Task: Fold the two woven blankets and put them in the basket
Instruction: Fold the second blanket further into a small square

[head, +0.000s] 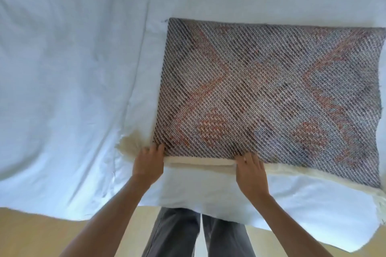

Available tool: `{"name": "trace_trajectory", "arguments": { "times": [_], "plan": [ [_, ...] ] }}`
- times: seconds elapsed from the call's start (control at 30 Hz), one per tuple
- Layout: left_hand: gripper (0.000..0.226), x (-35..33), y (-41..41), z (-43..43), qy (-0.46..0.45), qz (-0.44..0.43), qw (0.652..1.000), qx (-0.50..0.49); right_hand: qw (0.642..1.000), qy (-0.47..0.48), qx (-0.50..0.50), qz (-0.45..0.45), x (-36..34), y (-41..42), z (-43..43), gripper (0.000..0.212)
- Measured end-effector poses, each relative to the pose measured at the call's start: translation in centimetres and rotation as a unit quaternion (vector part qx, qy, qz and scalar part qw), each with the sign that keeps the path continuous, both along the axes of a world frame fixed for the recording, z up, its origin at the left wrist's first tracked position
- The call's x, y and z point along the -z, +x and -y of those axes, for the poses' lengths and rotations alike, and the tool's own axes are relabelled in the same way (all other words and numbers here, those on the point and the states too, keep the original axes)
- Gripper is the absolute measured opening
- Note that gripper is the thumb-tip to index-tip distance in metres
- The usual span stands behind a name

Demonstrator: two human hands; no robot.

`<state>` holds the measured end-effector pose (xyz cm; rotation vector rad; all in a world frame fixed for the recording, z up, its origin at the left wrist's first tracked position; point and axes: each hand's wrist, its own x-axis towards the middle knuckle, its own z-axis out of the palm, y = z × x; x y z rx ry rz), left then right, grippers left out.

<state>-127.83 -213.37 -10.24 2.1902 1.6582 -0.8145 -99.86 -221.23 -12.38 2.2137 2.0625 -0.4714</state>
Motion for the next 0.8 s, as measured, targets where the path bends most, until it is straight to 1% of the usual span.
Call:
{"name": "trace_trajectory", "arguments": {
  "times": [0.07,0.17,0.27,0.33,0.4,0.43,0.47,0.5,0.53,0.57,0.6,0.63,0.7,0.73,0.8],
  "plan": [
    [0.05,0.4,-0.7,0.3,0.033,0.011,0.999,-0.031,1.0,-0.007,-0.012,0.007,0.2,0.0,-0.4,0.025],
    [0.041,0.3,-1.3,0.3,0.035,-0.013,0.996,-0.085,1.0,-0.017,-0.014,0.013,0.3,-0.4,-0.9,0.029],
    [0.03,0.2,-2.1,0.7,-0.031,-0.064,0.995,-0.075,1.0,-0.016,-0.012,0.008,0.5,-0.8,-0.9,0.028],
    [0.025,0.3,-3.3,1.0,-0.069,-0.079,0.988,-0.109,1.0,-0.01,-0.008,-0.004,0.6,-0.9,-0.8,0.027],
    [0.027,0.1,-4.5,1.6,-0.08,-0.084,0.98,-0.163,1.0,-0.003,-0.005,-0.012,0.7,-1.0,-0.7,0.027],
    [0.032,0.1,-5.0,1.7,-0.069,-0.091,0.98,-0.162,1.0,0.002,-0.006,-0.011,0.7,-1.0,-0.6,0.027],
    [0.038,0.2,-5.2,1.8,-0.045,-0.092,0.985,-0.141,1.0,0.01,-0.007,-0.007,0.8,-1.0,-0.6,0.027],
    [0.042,0.4,-5.2,1.8,-0.012,-0.073,0.991,-0.113,1.0,0.019,-0.009,-0.002,1.0,-1.0,-0.5,0.028],
    [0.041,0.6,-5.0,1.6,0.027,-0.022,0.996,-0.084,1.0,0.027,-0.012,0.001,1.1,-1.1,-0.4,0.029],
    [0.035,0.8,-4.7,1.4,0.042,0.033,0.997,-0.049,0.999,0.032,-0.016,0.002,1.1,-1.2,-0.3,0.03],
    [0.033,1.1,-4.2,1.2,0.043,0.077,0.996,-0.013,0.999,0.036,-0.019,0.002,1.2,-1.3,-0.2,0.032],
    [0.038,1.4,-3.9,1.0,0.044,0.109,0.993,0.018,0.999,0.039,-0.02,0.002,1.4,-1.5,0.0,0.033],
    [0.049,1.7,-3.3,1.0,0.029,0.115,0.992,0.048,0.999,0.041,-0.02,0.006,1.5,-1.6,0.2,0.034],
    [0.049,1.7,-3.3,1.0,0.029,0.104,0.992,0.059,0.999,0.044,-0.019,0.005,1.5,-1.6,0.3,0.032],
    [0.042,1.7,-3.8,1.1,0.043,0.09,0.991,0.084,0.998,0.056,-0.007,-0.007,1.4,-1.7,0.4,0.028]
  ]
}}
